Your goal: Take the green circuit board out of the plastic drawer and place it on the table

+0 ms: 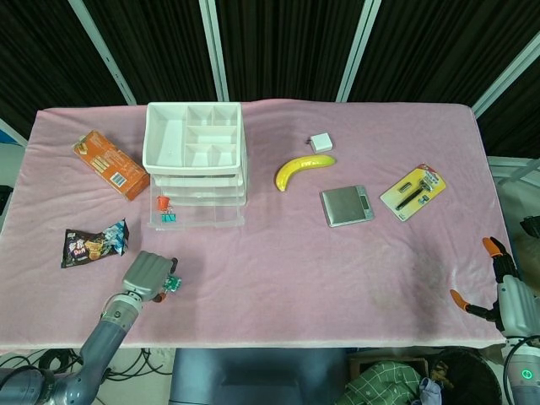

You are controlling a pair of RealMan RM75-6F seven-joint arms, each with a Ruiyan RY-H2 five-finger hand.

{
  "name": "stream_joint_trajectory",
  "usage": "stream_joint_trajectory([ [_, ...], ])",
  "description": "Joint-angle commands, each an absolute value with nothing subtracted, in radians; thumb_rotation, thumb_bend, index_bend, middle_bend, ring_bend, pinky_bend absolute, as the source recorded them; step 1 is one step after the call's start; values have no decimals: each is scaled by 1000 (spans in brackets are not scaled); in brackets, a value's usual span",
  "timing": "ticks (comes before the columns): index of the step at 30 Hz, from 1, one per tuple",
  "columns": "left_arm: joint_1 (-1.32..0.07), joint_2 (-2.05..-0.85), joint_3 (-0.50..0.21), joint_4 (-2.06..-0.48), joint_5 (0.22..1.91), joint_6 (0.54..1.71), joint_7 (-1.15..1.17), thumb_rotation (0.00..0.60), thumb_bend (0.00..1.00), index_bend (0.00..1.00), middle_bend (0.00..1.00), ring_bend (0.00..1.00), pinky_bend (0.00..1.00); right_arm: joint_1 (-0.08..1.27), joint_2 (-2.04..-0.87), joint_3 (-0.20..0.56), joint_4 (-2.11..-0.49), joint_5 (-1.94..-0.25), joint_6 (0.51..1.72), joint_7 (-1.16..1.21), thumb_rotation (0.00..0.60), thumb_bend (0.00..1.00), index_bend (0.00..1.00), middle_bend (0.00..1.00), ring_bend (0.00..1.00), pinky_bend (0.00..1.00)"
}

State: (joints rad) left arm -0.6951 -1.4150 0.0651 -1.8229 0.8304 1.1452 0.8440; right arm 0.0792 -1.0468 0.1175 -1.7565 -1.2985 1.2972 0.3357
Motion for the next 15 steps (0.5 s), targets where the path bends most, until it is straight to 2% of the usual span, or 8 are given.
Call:
stream_joint_trajectory([
  [1,-692,-1407,61,-1829,832,1148,835,600,114,349,1000,1000,1000,79,-1047,117,-1757,-1300,1298,335,600,126,0,0,0,123],
  [6,-671,-1372,55,-1864,880,1179,787,600,101,294,1000,998,1000,78,-1046,116,-1757,-1301,1299,335,600,126,0,0,0,124],
  [8,-653,-1352,58,-1885,935,1208,758,600,96,229,970,948,958,78,-1046,116,-1756,-1301,1299,335,600,126,0,0,0,123],
  [10,-625,-1324,72,-1907,1024,1255,720,600,86,134,820,809,818,79,-1045,115,-1751,-1305,1299,330,600,126,0,0,0,123],
  [13,-563,-1270,119,-1920,1182,1356,672,600,71,41,422,512,549,82,-1053,112,-1726,-1332,1318,290,600,126,0,0,0,123],
  [15,-518,-1237,156,-1911,1271,1416,638,600,65,7,216,317,392,82,-1062,108,-1719,-1342,1325,278,600,126,0,0,0,123],
])
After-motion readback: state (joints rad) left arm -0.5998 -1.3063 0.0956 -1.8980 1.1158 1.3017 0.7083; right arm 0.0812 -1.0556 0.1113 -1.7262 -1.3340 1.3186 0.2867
